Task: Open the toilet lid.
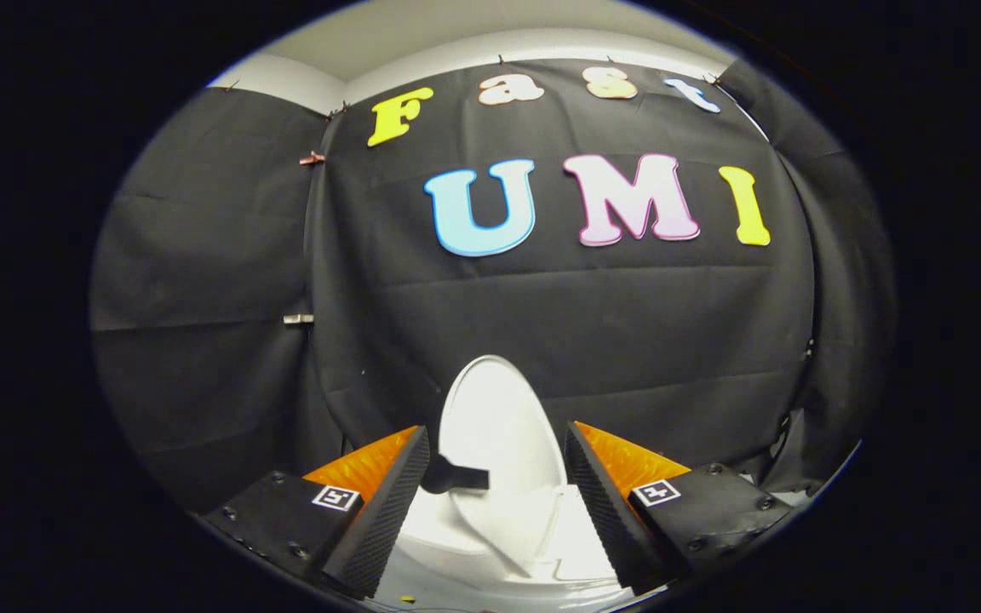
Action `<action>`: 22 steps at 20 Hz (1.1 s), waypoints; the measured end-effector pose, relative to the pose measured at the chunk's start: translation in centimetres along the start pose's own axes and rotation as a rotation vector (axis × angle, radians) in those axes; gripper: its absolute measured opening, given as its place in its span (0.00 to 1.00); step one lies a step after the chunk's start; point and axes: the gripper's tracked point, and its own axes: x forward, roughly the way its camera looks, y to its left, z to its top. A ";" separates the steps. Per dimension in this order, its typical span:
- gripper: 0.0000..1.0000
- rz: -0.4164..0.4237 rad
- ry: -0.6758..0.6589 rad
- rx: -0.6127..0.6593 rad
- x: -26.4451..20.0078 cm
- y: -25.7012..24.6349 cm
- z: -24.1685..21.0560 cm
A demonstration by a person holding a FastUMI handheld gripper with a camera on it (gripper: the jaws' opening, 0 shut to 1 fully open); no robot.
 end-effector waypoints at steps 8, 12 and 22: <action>1.00 -0.110 -0.035 -0.077 -0.3 -16.1 -0.6; 1.00 -0.180 -0.007 -0.112 0.1 -24.5 -2.7; 1.00 -0.240 -0.009 -0.088 0.5 -36.3 -5.9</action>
